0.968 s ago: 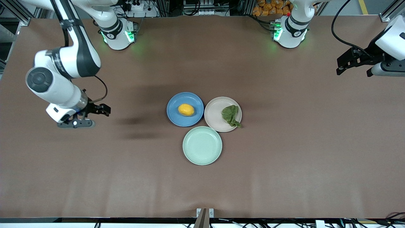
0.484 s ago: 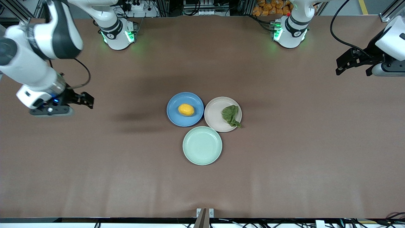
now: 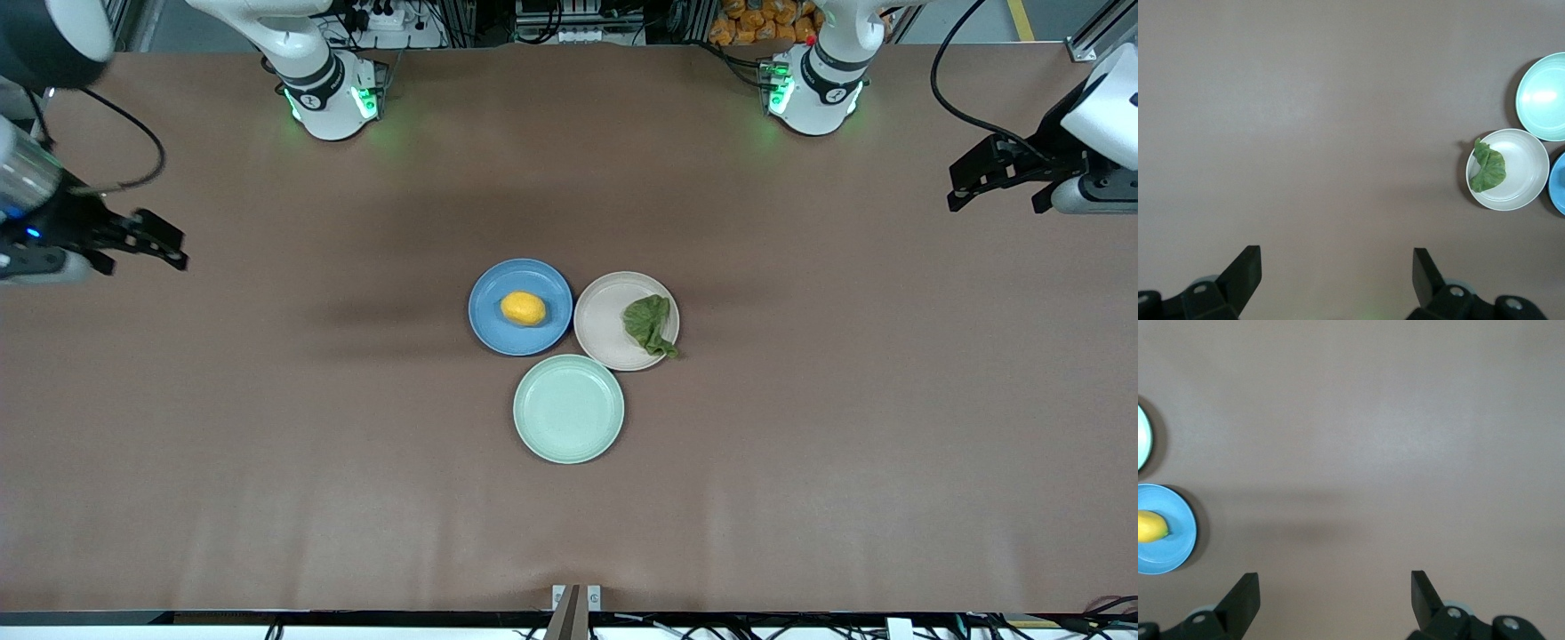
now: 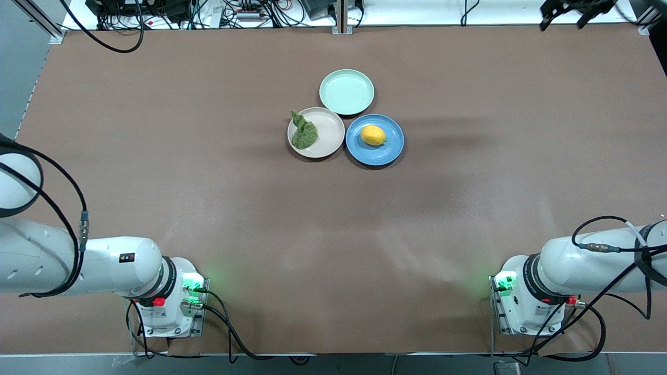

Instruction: Place lemon and lettuce in plates

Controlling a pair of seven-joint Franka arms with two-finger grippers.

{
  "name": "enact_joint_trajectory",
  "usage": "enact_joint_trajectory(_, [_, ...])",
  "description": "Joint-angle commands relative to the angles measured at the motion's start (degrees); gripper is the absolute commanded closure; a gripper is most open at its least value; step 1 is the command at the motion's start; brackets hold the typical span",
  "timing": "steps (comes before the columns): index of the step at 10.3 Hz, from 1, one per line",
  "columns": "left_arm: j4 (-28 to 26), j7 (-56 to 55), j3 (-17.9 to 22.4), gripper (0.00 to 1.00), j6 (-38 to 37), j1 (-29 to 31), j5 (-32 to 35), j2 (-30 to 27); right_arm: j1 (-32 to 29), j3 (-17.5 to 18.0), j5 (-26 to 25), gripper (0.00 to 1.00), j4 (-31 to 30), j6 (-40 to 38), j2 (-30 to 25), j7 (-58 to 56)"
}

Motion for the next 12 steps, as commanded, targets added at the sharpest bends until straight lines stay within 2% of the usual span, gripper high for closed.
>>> enact_joint_trajectory(1, [0.42, -1.35, 0.28, 0.00, -0.61, -0.26, -0.19, -0.85, 0.10, -1.02, 0.49, 0.00, 7.55, -6.53, 0.41, -1.51])
enact_joint_trajectory(3, [0.50, -1.17, 0.37, 0.00, -0.61, -0.08, -0.28, -0.85, 0.18, -1.11, 0.22, 0.00, 9.95, -8.66, 0.41, -1.60])
enact_joint_trajectory(12, [0.59, -0.65, 0.02, 0.00, -1.83, 0.01, -0.45, -0.93, 0.54, -2.69, 0.22, 0.00, 10.04, -9.28, 0.32, -3.01])
